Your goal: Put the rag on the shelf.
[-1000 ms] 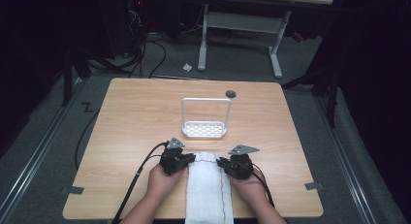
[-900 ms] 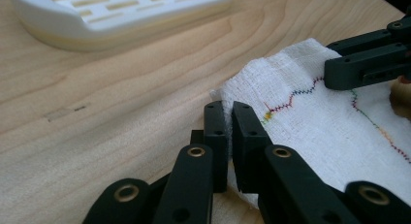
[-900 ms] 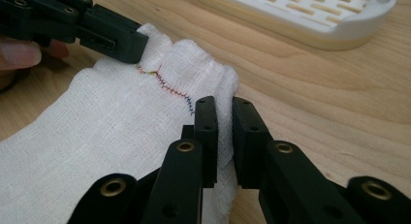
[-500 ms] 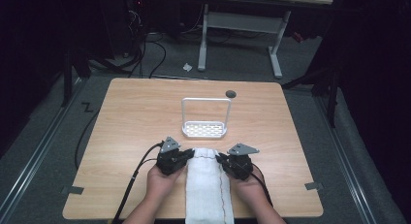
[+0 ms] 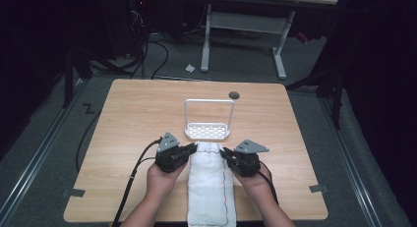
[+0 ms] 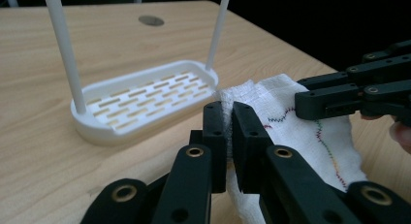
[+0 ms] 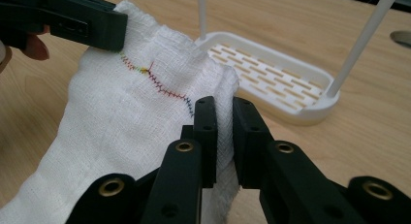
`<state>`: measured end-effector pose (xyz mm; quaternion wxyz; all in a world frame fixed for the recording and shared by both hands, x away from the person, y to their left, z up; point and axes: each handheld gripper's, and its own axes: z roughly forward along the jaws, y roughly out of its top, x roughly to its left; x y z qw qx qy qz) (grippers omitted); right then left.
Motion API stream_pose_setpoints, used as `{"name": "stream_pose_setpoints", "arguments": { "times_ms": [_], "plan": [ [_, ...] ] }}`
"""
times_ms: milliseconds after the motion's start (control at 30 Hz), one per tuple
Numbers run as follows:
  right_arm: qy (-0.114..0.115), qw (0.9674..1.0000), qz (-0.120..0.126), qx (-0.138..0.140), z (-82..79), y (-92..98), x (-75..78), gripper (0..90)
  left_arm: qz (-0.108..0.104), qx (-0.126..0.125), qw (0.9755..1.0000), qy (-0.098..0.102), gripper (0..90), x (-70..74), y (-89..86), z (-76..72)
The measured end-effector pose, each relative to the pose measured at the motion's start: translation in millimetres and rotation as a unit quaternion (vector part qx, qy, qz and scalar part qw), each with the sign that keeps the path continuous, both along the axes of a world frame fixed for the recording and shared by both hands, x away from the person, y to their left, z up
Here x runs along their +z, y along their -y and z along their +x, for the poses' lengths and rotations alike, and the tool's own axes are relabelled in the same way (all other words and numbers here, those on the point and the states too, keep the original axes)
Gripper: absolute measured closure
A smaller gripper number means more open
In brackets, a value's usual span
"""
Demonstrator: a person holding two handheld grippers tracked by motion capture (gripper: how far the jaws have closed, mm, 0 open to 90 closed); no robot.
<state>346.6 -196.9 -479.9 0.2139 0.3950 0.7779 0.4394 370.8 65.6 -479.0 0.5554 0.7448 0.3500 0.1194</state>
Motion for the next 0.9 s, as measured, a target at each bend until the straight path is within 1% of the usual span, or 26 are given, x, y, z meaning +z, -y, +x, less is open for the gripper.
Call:
{"name": "stream_pose_setpoints", "arguments": {
  "times_ms": [33,67,100,133,167,200,233,267,300,333,367,400,467,533,633,667,700,900],
  "plan": [
    [0.009,1.0000,0.002,0.000,-0.4,-0.4,7.3,82.0,-0.002,0.001,1.0000,0.005,85.1,3.2,-0.5,-0.8],
    [0.009,1.0000,0.002,0.000,-0.4,-0.4,7.3,82.0,-0.002,0.001,0.9999,0.010,85.1,6.5,-1.0,-1.4],
    [0.021,0.9998,-0.001,0.002,-0.6,-2.2,14.4,82.0,-0.004,0.002,0.9999,0.014,85.3,9.9,-1.1,-1.7],
    [0.021,0.9998,-0.001,0.002,-0.6,-2.2,14.4,82.0,-0.006,0.003,0.9998,0.018,85.3,13.4,-1.1,-2.0],
    [0.025,0.9997,-0.004,0.001,-0.6,-3.3,17.9,82.0,-0.006,0.004,0.9997,0.023,85.3,16.9,-1.1,-1.9],
    [0.036,0.9993,-0.011,-0.003,0.0,-5.3,24.5,82.1,-0.006,0.005,0.9996,0.027,85.3,20.4,-1.2,-1.6],
    [0.036,0.9993,-0.011,-0.003,0.0,-5.3,24.5,82.1,-0.005,0.006,0.9995,0.031,85.3,23.4,-1.4,-0.8],
    [0.039,0.9992,-0.008,-0.006,0.7,-6.1,27.3,82.0,-0.004,0.011,0.9993,0.035,85.3,26.4,-1.7,0.2],
    [0.043,0.9990,-0.007,-0.008,1.5,-6.6,29.9,82.1,-0.008,0.012,0.9993,0.034,85.3,28.7,-1.4,1.5],
    [0.046,0.9989,-0.003,-0.008,2.5,-7.0,32.3,82.1,-0.008,0.016,0.9991,0.037,85.3,31.4,-2.1,2.9],
    [0.050,0.9987,0.000,-0.008,3.5,-7.0,35.0,82.1,-0.014,0.015,0.9992,0.035,85.4,34.0,-2.1,4.0],
    [0.053,0.9985,0.006,-0.010,4.1,-7.1,37.7,82.1,-0.019,0.015,0.9990,0.038,85.4,38.0,-2.2,4.9],
    [0.059,0.9981,0.016,-0.012,5.5,-6.9,43.7,82.1,-0.021,0.016,0.9986,0.046,85.4,44.3,-1.9,4.7],
    [0.067,0.9974,0.022,-0.013,6.2,-6.8,50.5,82.1,-0.020,0.021,0.9979,0.058,85.5,52.1,-2.4,4.7],
    [0.084,0.9960,0.030,-0.014,6.9,-6.0,61.1,82.0,-0.023,0.023,0.9969,0.072,85.6,62.5,-2.3,4.7],
    [0.093,0.9950,0.032,-0.017,6.4,-5.8,68.2,82.0,-0.026,0.021,0.9965,0.076,85.7,67.1,-1.7,4.3],
    [0.093,0.9950,0.032,-0.017,6.4,-5.8,68.2,82.0,-0.027,0.022,0.9961,0.081,85.7,70.9,-1.6,4.2],
    [0.122,0.9915,0.040,-0.017,6.6,-5.0,89.3,82.0,-0.035,0.024,0.9932,0.108,85.8,93.3,-0.9,3.6]
  ]
}}
